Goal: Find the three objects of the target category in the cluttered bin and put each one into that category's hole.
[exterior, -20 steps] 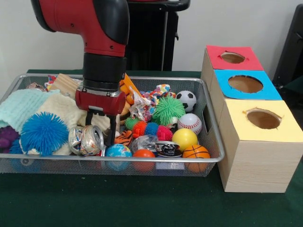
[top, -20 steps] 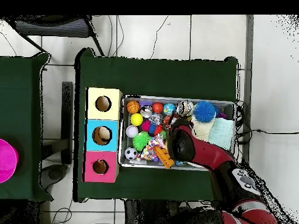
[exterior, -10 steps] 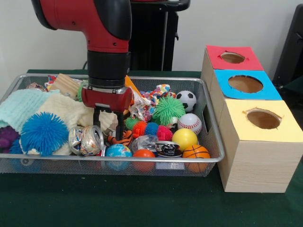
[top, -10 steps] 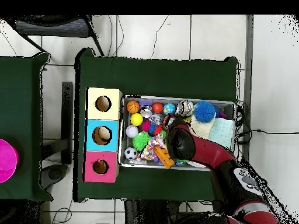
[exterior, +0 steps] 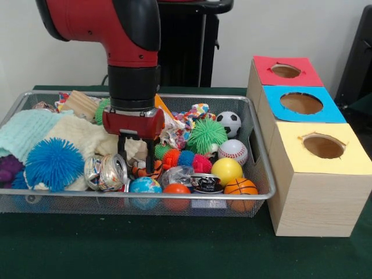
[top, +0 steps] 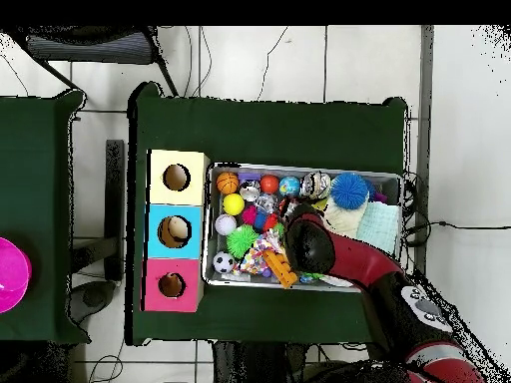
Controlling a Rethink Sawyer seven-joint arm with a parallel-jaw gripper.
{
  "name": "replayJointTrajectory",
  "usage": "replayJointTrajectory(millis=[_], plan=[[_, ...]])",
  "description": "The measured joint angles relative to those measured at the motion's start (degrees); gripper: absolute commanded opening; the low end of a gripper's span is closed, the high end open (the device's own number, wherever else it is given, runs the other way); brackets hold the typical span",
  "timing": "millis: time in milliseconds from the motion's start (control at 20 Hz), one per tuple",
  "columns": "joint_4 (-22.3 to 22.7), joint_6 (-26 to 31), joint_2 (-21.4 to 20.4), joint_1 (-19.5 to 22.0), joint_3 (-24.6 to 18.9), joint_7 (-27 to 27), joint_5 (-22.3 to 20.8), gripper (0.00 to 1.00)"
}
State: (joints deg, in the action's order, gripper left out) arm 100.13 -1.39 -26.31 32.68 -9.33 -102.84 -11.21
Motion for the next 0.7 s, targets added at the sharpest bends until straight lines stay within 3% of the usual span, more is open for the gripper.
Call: replayJointTrajectory(millis=[700], plan=[[-0.30, -0.06, 4.69, 2.01, -3.32, 0.00, -1.13, 1.00]])
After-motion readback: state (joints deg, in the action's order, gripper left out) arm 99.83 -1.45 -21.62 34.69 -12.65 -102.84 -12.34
